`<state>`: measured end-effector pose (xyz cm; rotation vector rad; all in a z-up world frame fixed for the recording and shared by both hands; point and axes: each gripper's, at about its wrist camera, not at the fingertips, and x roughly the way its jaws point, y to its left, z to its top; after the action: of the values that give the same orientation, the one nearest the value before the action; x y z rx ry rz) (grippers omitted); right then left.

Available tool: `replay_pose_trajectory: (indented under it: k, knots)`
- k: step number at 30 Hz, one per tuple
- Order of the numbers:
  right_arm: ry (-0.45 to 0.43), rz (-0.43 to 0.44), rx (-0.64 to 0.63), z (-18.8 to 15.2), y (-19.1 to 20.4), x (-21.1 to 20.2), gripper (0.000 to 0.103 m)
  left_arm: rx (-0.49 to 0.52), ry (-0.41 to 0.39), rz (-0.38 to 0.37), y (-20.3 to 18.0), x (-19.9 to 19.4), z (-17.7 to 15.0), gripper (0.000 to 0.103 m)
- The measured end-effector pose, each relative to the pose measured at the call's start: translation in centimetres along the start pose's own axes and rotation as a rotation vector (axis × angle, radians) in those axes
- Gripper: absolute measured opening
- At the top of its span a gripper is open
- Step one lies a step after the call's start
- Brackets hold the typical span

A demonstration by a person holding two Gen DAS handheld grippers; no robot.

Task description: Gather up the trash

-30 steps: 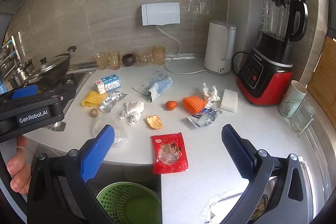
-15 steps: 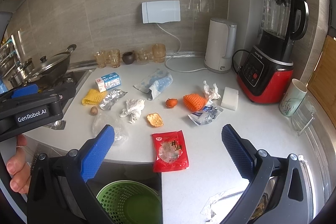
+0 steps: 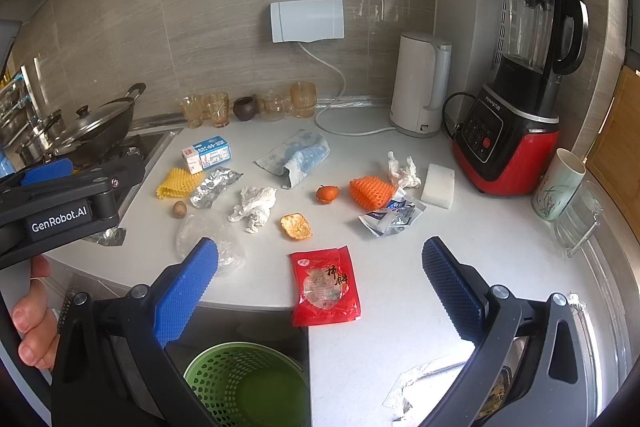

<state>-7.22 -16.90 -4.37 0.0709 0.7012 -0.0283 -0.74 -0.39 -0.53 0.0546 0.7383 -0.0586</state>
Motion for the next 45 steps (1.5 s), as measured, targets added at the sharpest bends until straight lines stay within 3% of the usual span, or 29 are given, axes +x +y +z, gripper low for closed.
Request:
replay_pose_trajectory:
  k: [8,15,22,27,31,41,44,45]
  knots:
    - [0.004,0.016,0.011,-0.2,-0.1,1.2,0.101,0.006,-0.021,-0.027,1.0,0.8,-0.2,0.097]
    - [0.036,0.012,0.034,-1.2,-0.9,5.2,0.101,0.037,0.008,-0.028,3.9,5.4,-1.5,0.097]
    - [0.093,-0.083,-0.003,-3.1,-0.4,10.2,0.101,0.101,0.067,-0.142,5.9,10.6,-4.0,0.097]
    - [0.171,-0.101,0.068,-4.9,-1.1,13.2,0.101,0.207,0.117,-0.209,4.1,15.4,-5.8,0.097]
    - [0.203,-0.137,0.085,-5.9,-1.2,14.6,0.101,0.229,0.168,-0.242,3.4,19.6,-6.4,0.096]
    - [0.255,-0.162,0.1,-6.7,-0.8,18.3,0.101,0.296,0.252,-0.236,2.3,25.6,-7.6,0.065]
    - [0.267,-0.166,0.091,-6.9,-1.1,19.6,0.101,0.316,0.242,-0.247,2.5,25.7,-7.5,0.047]
    - [0.272,-0.166,0.09,-6.9,-1.3,19.9,0.101,0.318,0.24,-0.249,2.6,25.7,-7.4,0.036]
